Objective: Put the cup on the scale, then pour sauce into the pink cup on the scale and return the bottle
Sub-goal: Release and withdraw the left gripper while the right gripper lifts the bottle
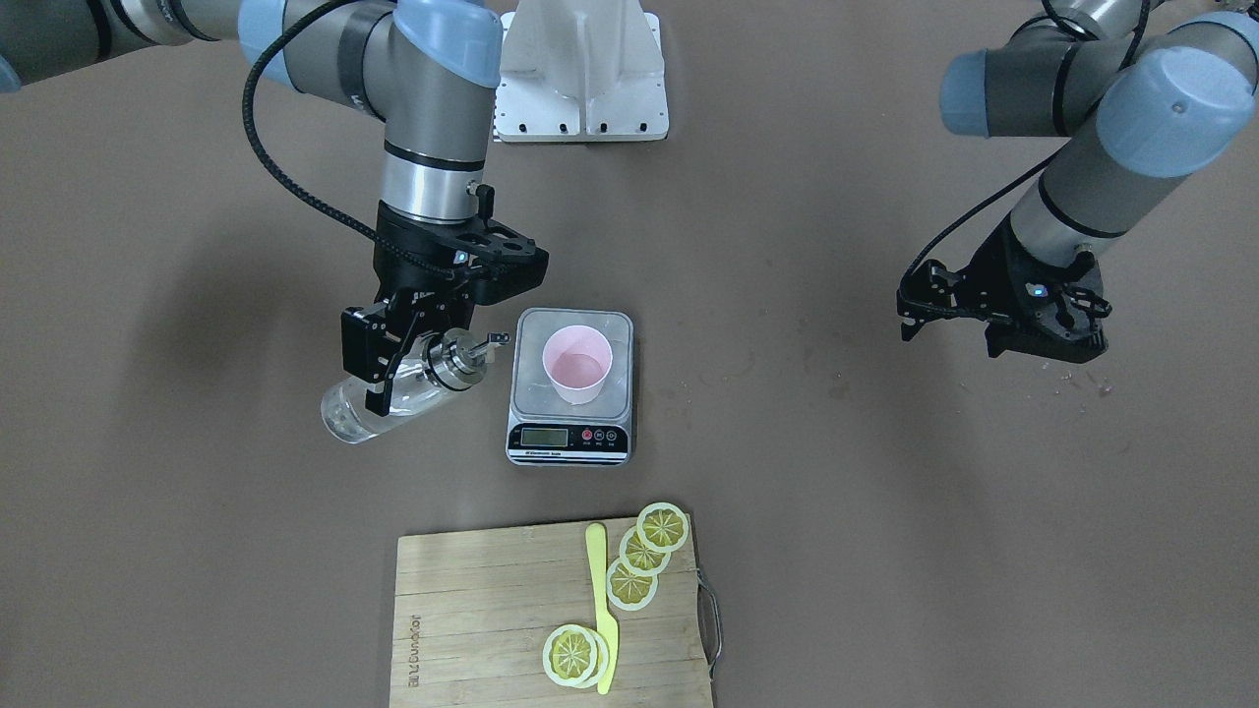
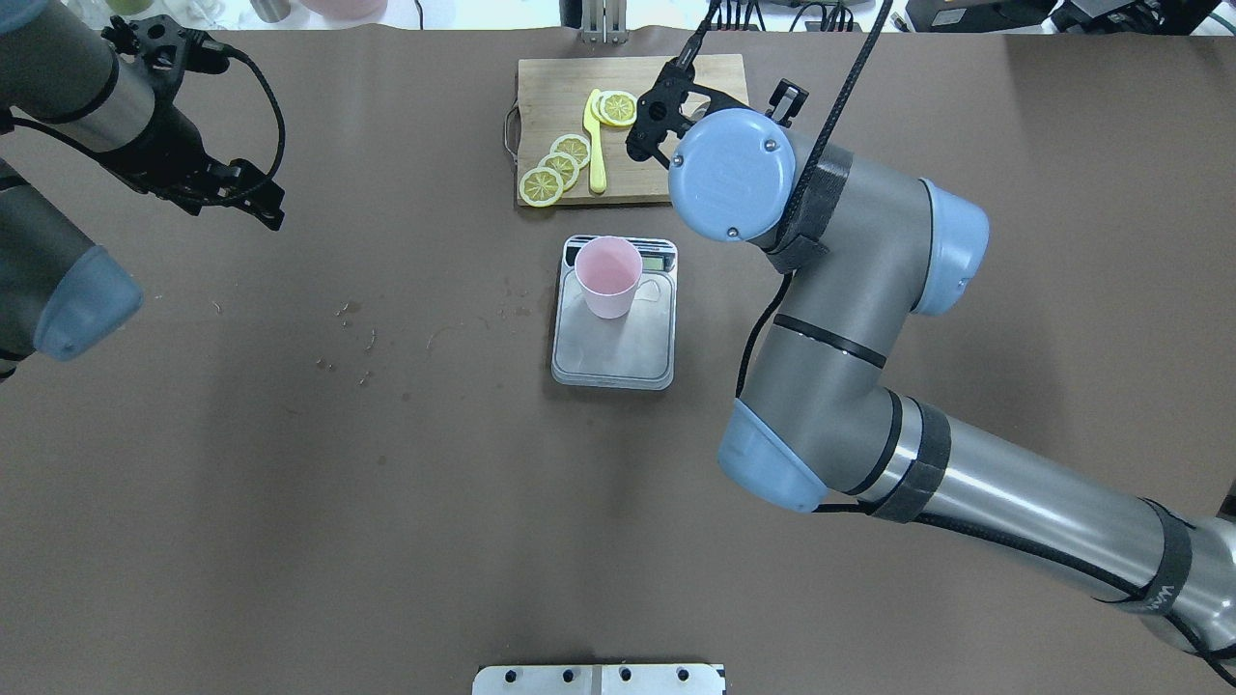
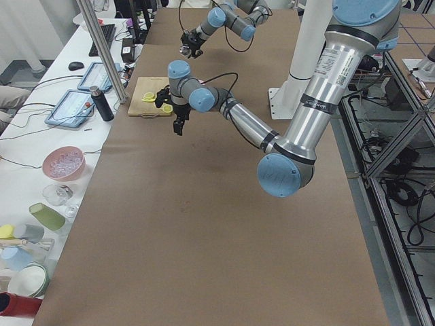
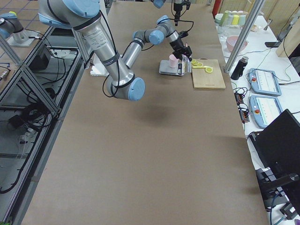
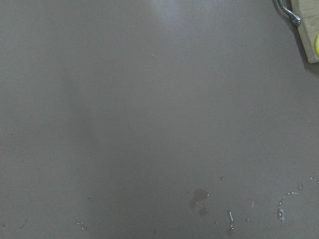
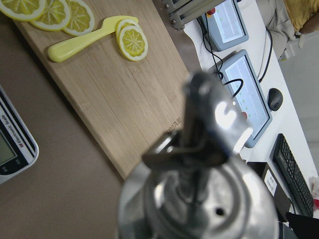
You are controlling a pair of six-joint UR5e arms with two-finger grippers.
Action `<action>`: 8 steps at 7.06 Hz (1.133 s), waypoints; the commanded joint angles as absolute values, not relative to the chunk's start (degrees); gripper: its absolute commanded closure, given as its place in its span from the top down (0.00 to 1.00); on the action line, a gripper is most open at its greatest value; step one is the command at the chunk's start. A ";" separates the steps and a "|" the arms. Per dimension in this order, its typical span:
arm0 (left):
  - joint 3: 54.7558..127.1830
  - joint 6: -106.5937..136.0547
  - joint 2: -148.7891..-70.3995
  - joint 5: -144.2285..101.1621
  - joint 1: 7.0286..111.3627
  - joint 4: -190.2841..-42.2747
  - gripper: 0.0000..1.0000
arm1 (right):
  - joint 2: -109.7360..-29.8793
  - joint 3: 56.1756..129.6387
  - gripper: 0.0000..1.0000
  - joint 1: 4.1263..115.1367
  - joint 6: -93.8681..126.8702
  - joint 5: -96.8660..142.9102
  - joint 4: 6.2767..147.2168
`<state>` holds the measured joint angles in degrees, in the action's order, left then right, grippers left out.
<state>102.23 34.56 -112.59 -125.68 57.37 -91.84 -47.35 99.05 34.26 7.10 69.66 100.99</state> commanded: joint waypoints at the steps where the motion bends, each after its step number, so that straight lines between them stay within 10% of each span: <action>1: 102.13 34.63 -112.50 -125.60 57.31 -91.85 0.97 | -47.37 98.09 0.00 32.09 4.14 63.29 101.07; 8: 100.04 26.06 -94.41 -134.54 69.22 -109.16 0.97 | -46.76 96.34 0.00 28.04 0.18 54.32 101.07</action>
